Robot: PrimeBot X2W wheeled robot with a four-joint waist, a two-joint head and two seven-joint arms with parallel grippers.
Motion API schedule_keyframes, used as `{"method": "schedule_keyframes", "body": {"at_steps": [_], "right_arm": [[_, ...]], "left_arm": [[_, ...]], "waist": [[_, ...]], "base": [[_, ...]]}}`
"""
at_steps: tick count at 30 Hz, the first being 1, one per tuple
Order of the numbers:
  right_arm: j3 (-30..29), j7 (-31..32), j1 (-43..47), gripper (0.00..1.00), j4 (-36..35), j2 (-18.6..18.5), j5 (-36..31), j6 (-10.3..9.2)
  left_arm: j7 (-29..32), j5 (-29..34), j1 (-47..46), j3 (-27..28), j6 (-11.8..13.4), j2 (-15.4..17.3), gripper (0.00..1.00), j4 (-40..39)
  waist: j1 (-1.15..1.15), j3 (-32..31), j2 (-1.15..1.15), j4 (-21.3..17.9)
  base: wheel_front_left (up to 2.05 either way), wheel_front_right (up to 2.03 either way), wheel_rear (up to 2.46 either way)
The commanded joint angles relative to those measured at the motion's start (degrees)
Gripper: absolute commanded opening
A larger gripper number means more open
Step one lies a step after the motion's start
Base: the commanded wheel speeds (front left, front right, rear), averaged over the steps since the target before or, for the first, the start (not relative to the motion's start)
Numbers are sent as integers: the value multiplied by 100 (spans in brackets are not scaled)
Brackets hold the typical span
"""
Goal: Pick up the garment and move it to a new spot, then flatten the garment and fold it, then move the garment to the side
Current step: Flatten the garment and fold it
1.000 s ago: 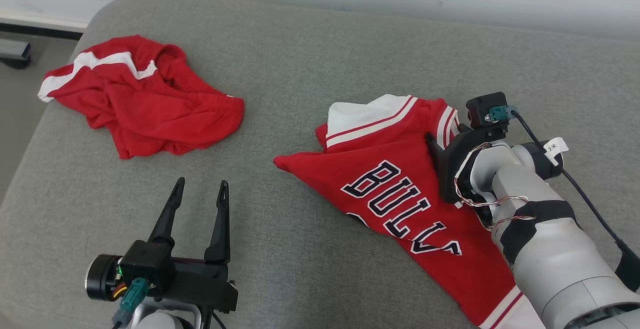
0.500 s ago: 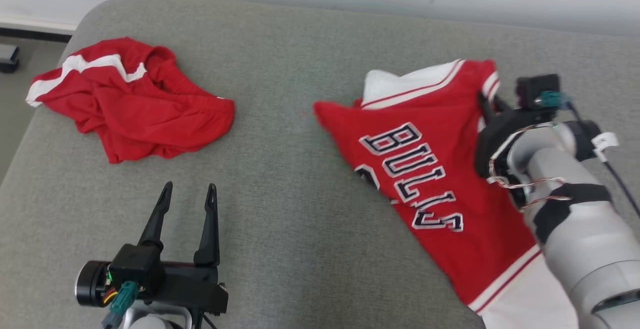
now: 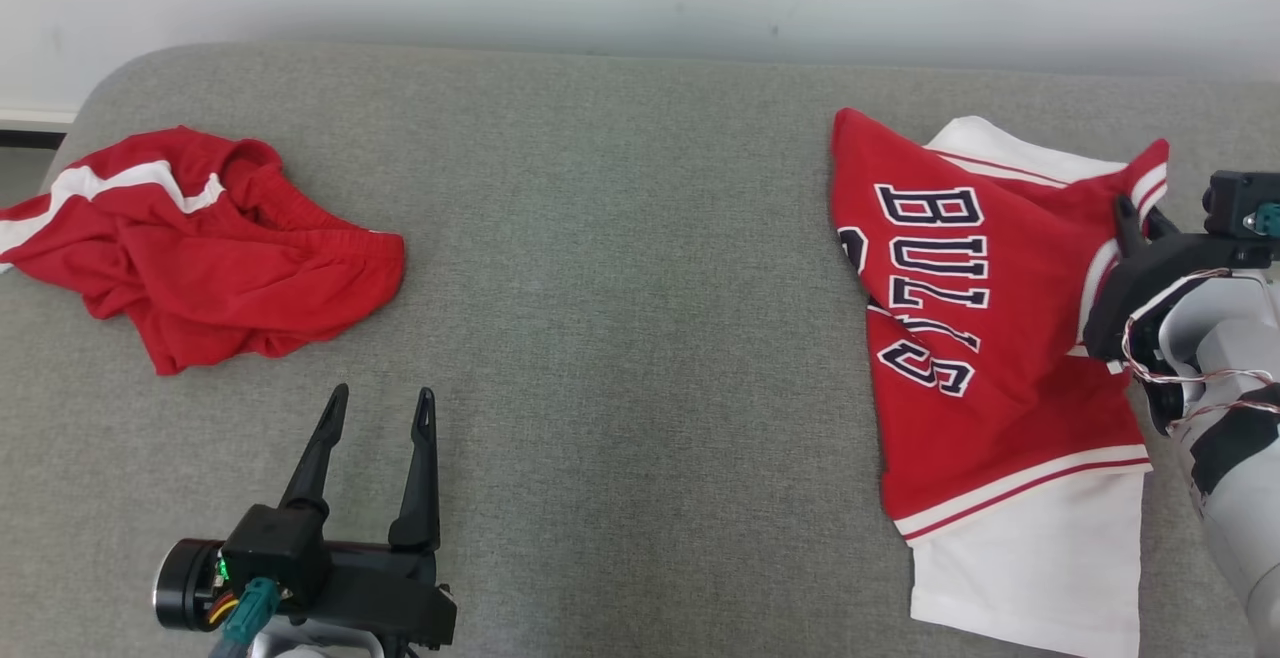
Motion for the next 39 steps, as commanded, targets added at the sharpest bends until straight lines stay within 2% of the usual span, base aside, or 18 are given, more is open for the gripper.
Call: {"method": "schedule_keyframes", "body": {"at_steps": [1, 2, 14, 20, 27, 29, 39], "right_arm": [[0, -75, 2, 35, -22, 36, 34, -10], [-25, -139, 8, 100, -14, 20, 62, -10], [14, -563, 680, 100, -209, 101, 364, -10], [224, -418, 1580, 100, -440, 339, 808, -10], [383, -39, 1978, 100, -500, 540, 1138, -9], [448, 31, 2011, 0, -555, 612, 1203, -8], [786, -298, 1820, 0, -1362, 600, 1351, -8]], "left_arm": [[-20, 76, 51, 16, 2, -12, 100, 9], [-20, 84, 37, 25, -16, -12, 100, 20], [-20, 174, 235, 167, 11, 3, 100, -68], [-20, 199, 331, 236, 31, 11, 100, -172], [-20, 205, 308, 285, 21, 49, 100, -230], [-20, 211, 277, 289, 19, 49, 100, -228], [-20, 177, 437, 355, 70, 31, 100, -195]], "waist": [[0, 13, 0, -39], [0, 14, 0, -55], [0, -341, 0, -425], [0, -359, 0, -500], [0, -260, 0, -504], [0, -253, 0, -490], [0, -484, 0, -582]], "base": [[0, 0, 0], [0, 0, 0], [0, 0, 0], [0, 0, 0], [0, 0, 0], [0, 0, 0], [0, 0, 0]]}}
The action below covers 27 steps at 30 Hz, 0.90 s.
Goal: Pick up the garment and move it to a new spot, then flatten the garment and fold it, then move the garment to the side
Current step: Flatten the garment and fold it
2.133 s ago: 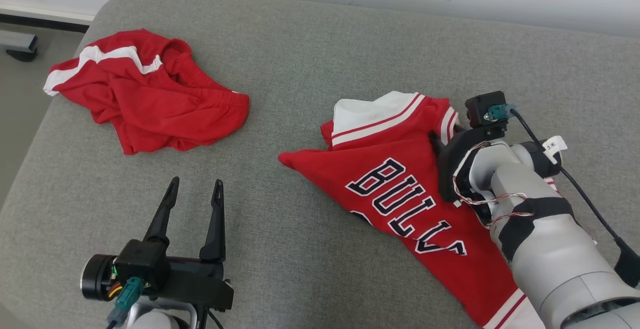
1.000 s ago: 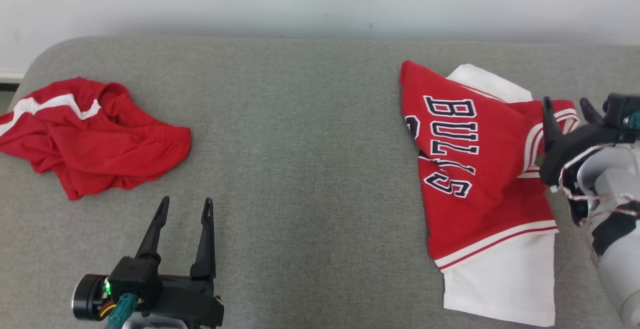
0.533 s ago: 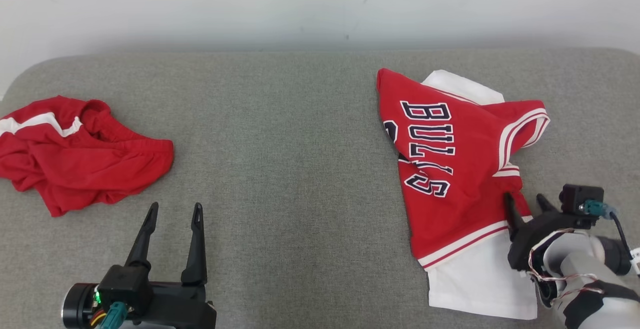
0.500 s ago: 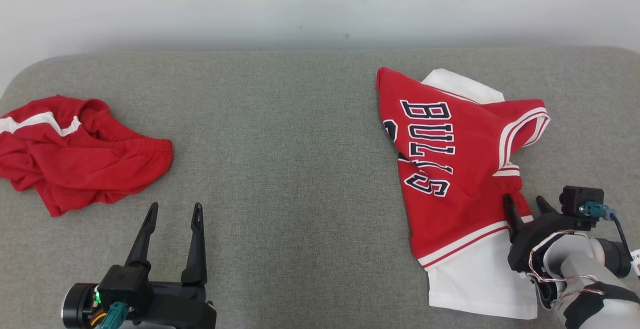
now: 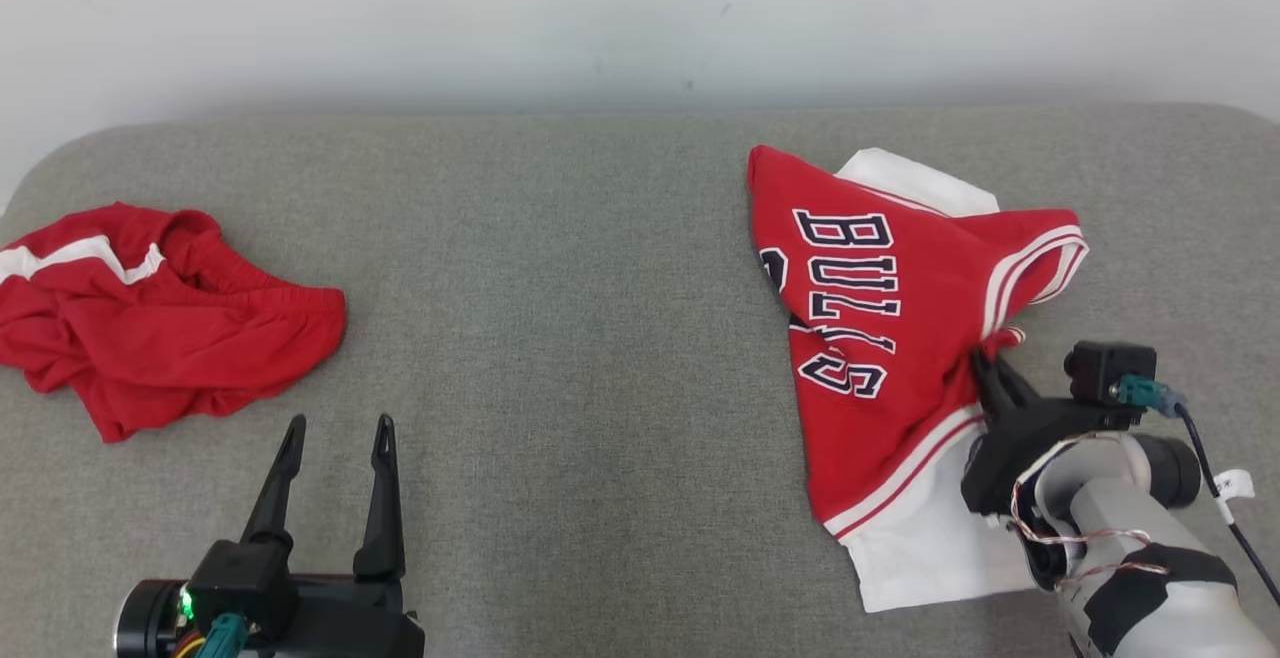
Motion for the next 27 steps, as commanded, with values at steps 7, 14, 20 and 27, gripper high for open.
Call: {"method": "schedule_keyframes", "body": {"at_steps": [7, 14, 20, 27], "right_arm": [[-150, -255, 141, 0, -878, -284, 186, -8], [-1216, -242, 798, 0, -1978, -985, 56, -7], [-2516, 232, 1619, 0, -2584, -1066, -365, -7], [-3256, 862, 2198, 0, -3747, -398, -970, -7]], "left_arm": [[-20, -2, 189, 29, 33, -11, 100, -13], [-20, -13, 325, 39, 48, -20, 100, -69], [-20, -13, 311, -28, 15, -58, 100, -46], [-20, -20, 317, -56, 0, -53, 100, 28]], "waist": [[0, -232, 0, -115], [0, -341, 0, -258], [0, -318, 0, -297], [0, -386, 0, -299]], "base": [[0, 0, 0], [0, 0, 0], [0, 0, 0], [0, 0, 0]]}}
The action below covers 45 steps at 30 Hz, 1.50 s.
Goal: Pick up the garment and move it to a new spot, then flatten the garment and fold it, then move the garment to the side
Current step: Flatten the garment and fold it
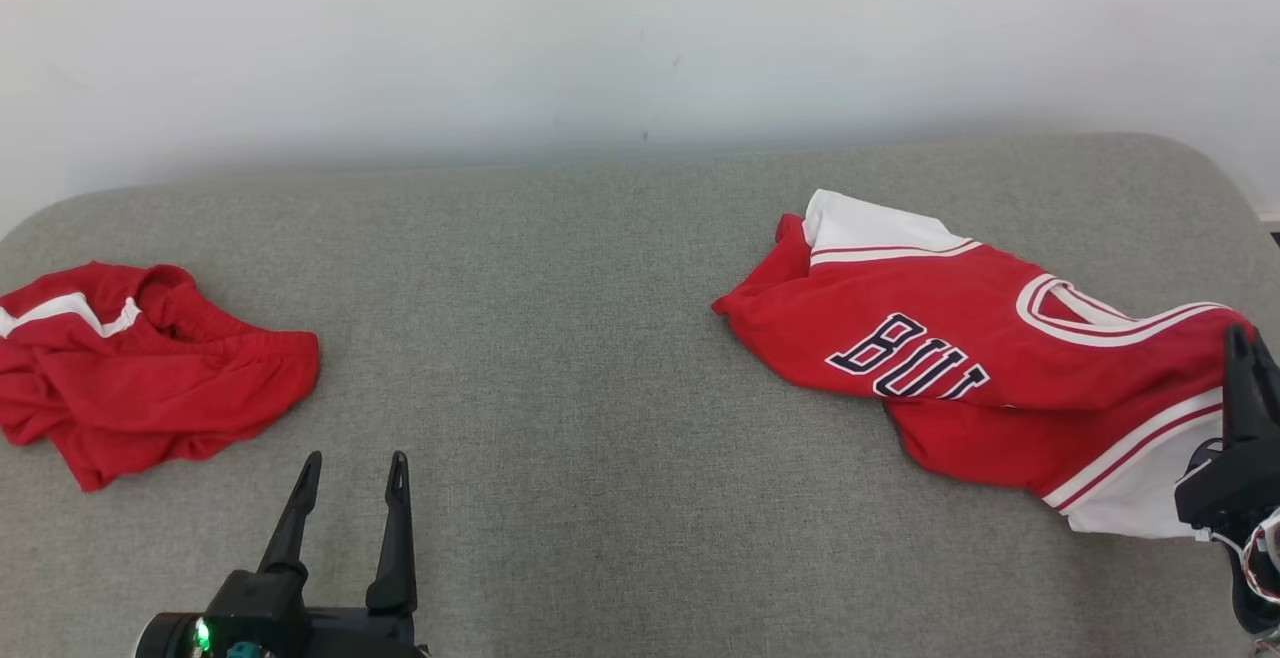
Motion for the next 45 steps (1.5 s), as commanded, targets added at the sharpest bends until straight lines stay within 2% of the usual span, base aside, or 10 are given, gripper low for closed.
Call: {"method": "schedule_keyframes", "body": {"at_steps": [1, 7, 15, 22, 27, 35, 36, 37, 41, 45], "right_arm": [[-89, 131, 119, 0, -242, 125, -135, -7], [396, 584, 178, 0, -1126, 667, -332, -7], [2072, 818, -338, 0, -1493, 1345, -263, -7], [3284, 591, -868, 0, -816, 1775, -82, -7], [4094, 329, -1133, 0, 72, 1858, 77, -7], [5478, -37, -1413, 0, 1314, 1858, 951, -7], [5558, -128, -1481, 43, 1446, 1859, 986, -7], [5599, -219, -1509, 100, 1539, 1864, 1091, -7], [5533, -793, -1851, 100, 1940, 1859, 1230, -7], [5082, -1120, -2051, 100, 2141, 1779, 1087, -7]], "left_arm": [[-20, -5, 27, -10, -4, 8, 100, 27], [-20, -6, 17, -19, -14, 12, 100, 42], [-20, 6, -26, -48, -14, 17, 100, 4], [-20, 1, -148, -131, -32, -35, 100, 21], [-19, -22, -186, -166, -37, -61, 100, 67], [-20, -38, -220, -186, -45, -79, 100, 151], [-20, -33, -218, -188, -37, -83, 100, 155], [-20, -32, -212, -179, -28, -84, 100, 153], [-20, -37, -115, -106, 2, -30, 100, 135], [-20, -31, -23, -86, 34, -6, 100, 97]], "waist": [[0, -29, 0, 13], [0, -86, 0, 49], [0, -105, 0, 260], [0, 9, 0, 701], [0, 38, 0, 975], [0, 30, 0, 1230], [0, 26, 0, 1233], [0, 19, 0, 1227], [0, -56, 0, 1037], [0, -143, 0, 843]], "base": [[0, 0, 0], [0, 0, 0], [0, 0, 0], [0, 0, 0], [0, 0, 0], [0, 0, 0], [0, 0, 0], [0, 0, 0], [0, 0, 0], [0, 0, 0]]}}
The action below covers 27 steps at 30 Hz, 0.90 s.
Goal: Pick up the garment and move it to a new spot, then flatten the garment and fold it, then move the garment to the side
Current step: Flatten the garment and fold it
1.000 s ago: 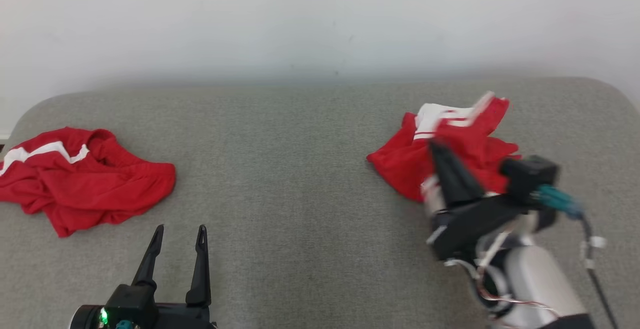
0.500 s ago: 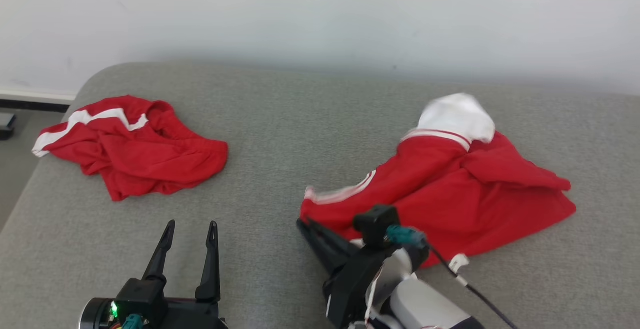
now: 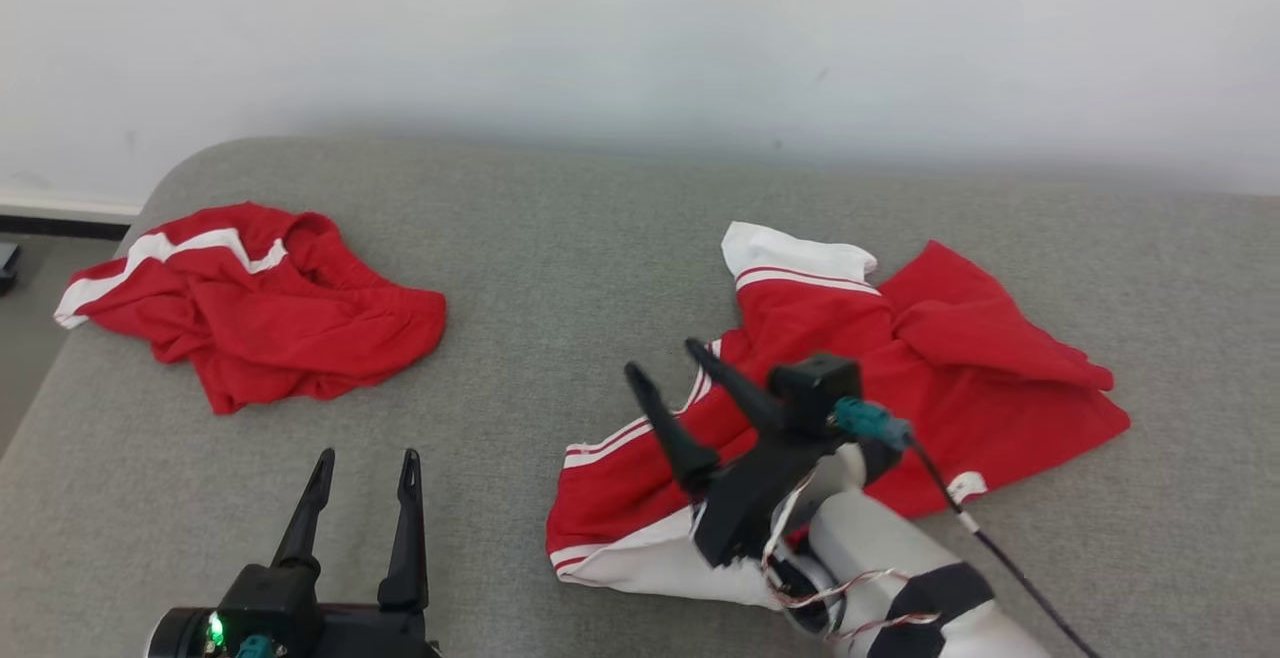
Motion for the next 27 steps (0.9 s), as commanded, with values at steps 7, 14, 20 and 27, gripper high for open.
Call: {"method": "schedule_keyframes", "body": {"at_steps": [7, 14, 20, 27], "right_arm": [[-1140, -128, 330, 100, -572, -699, -472, -7], [-2563, -122, 1429, 100, -1598, -1126, -1030, -7], [-3266, 6, 2036, 100, -2008, -1103, -1344, -7], [-3673, 553, 1932, 100, -1922, -1086, -1682, -7]], "left_arm": [[-20, -27, 228, 37, 39, 69, 100, -52], [-20, -37, 322, 18, 89, 65, 100, -137], [-19, -32, 290, 43, 126, 115, 100, -202], [-20, 83, 156, 50, 224, 199, 100, -266]], "waist": [[0, -213, 0, -453], [0, -226, 0, -703], [0, -142, 0, -792], [0, 62, 0, -684]], "base": [[0, 0, 0], [0, 0, 0], [0, 0, 0], [0, 0, 0]]}}
